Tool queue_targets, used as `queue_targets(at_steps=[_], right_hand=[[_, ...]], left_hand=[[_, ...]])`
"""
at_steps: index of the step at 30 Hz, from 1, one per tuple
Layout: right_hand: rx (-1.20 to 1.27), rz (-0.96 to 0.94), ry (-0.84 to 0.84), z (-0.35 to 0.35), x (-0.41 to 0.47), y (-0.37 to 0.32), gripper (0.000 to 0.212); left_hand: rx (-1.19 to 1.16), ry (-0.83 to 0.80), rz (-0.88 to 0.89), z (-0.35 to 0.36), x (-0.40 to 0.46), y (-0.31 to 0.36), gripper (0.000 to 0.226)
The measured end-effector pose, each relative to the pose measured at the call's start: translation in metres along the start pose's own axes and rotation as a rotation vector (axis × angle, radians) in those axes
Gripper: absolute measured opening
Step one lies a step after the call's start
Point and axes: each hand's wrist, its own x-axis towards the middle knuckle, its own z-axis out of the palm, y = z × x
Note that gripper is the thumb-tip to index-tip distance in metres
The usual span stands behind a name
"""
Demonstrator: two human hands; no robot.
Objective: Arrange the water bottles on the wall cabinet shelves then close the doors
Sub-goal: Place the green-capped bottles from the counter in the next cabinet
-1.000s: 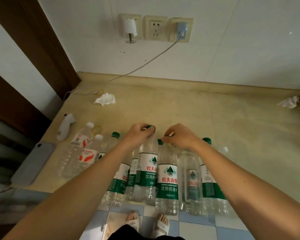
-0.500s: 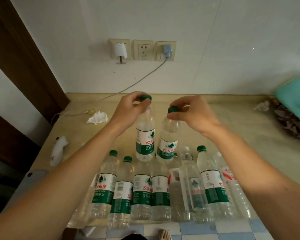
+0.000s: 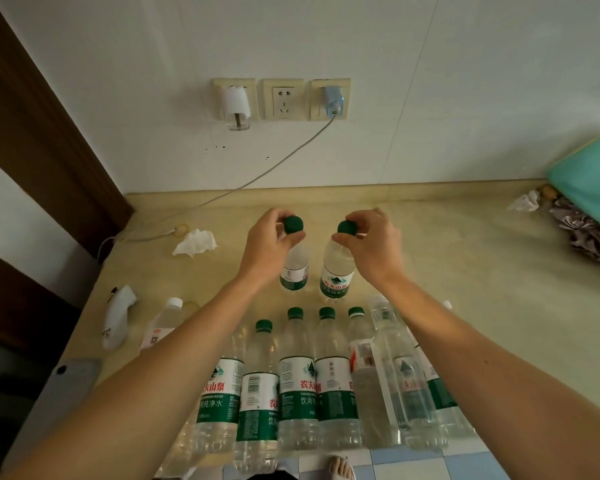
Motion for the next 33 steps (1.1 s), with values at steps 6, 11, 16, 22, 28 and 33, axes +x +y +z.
queue_targets(at_steps=[6,11,16,22,28,33], right_hand=[[-0.022,-0.002,-0.070,-0.002,0.004,0.011,0.046],[0.116,0.173,-0.233,0.008,-0.003,0.040,0.080],[0.076,0.257,-0.415,0.029,-0.003,0.071,0.095],[0.102,0.290,-0.397,0.038,0.011,0.090,0.085],[0.181,0.310,-0.306,0.036,0.005,0.087,0.075],[0.304,0.253,-0.177,0.004,0.001,0.052,0.067]], left_hand=[[0.020,-0.007,0.000,-0.001,0.008,-0.012,0.028],[0.020,-0.093,-0.041,0.000,0.007,-0.023,0.058],[0.033,-0.131,-0.217,0.013,-0.009,-0.053,0.094],[-0.028,-0.084,-0.312,0.034,-0.010,-0.073,0.081],[-0.015,-0.034,-0.264,0.041,-0.006,-0.066,0.077],[-0.071,-0.019,-0.158,0.032,0.003,-0.031,0.074]])
